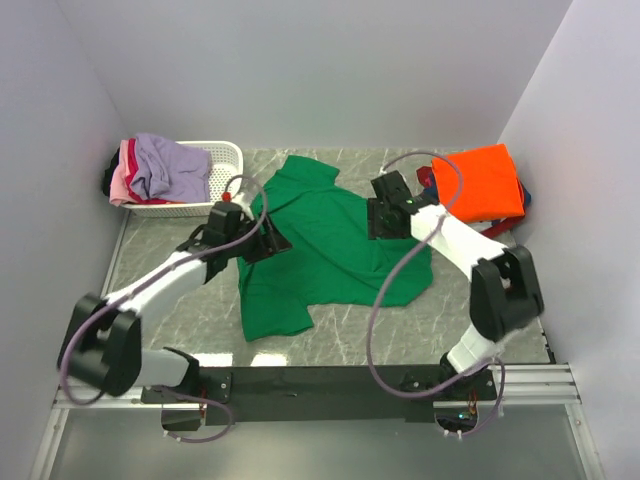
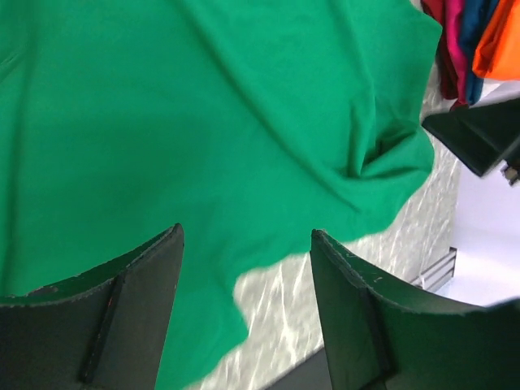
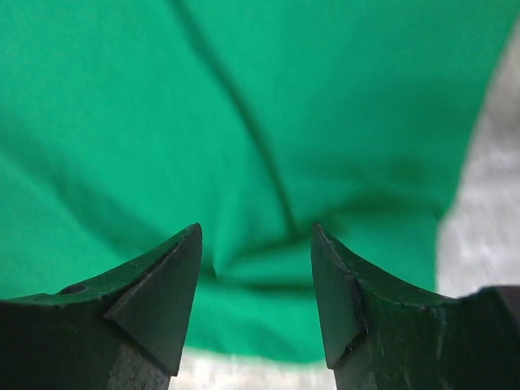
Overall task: Fold and stack the t-shirts
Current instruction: Flatten the tshirt out
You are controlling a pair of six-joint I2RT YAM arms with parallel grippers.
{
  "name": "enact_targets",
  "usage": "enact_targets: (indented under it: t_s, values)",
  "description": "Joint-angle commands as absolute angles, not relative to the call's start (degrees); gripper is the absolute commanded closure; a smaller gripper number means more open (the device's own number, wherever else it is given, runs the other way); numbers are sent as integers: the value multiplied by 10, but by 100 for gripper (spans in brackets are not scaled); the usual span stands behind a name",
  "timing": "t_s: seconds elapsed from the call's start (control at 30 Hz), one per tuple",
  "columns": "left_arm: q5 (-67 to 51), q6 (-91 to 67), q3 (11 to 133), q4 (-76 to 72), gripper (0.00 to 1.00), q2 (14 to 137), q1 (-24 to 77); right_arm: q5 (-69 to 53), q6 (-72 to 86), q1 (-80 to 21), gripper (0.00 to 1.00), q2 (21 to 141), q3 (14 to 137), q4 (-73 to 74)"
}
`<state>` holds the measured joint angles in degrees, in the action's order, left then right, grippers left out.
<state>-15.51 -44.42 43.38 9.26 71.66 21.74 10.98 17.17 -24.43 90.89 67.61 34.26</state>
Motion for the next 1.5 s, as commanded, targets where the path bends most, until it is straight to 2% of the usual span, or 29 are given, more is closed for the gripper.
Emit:
enact_targets:
  t_s: [0.0, 0.17, 0.43, 1.17, 1.47]
  values:
    - [-151, -440, 461, -12, 30, 787, 235, 101, 184, -236, 37, 965, 739, 289]
    - [-151, -428, 476, -31, 30, 891, 236, 84, 189, -222, 37, 1069, 795, 287]
    - [-121, -406, 487, -14, 29, 935, 234, 61, 191, -207, 37, 1150, 867, 297]
    - [-137, -377, 409, -3, 28, 903, 146, -21, 189, -201, 37, 1318, 1077, 363]
    - [-136, -379, 412, -3, 28, 881, 138, -73, 190, -204, 37, 1402, 1219, 404]
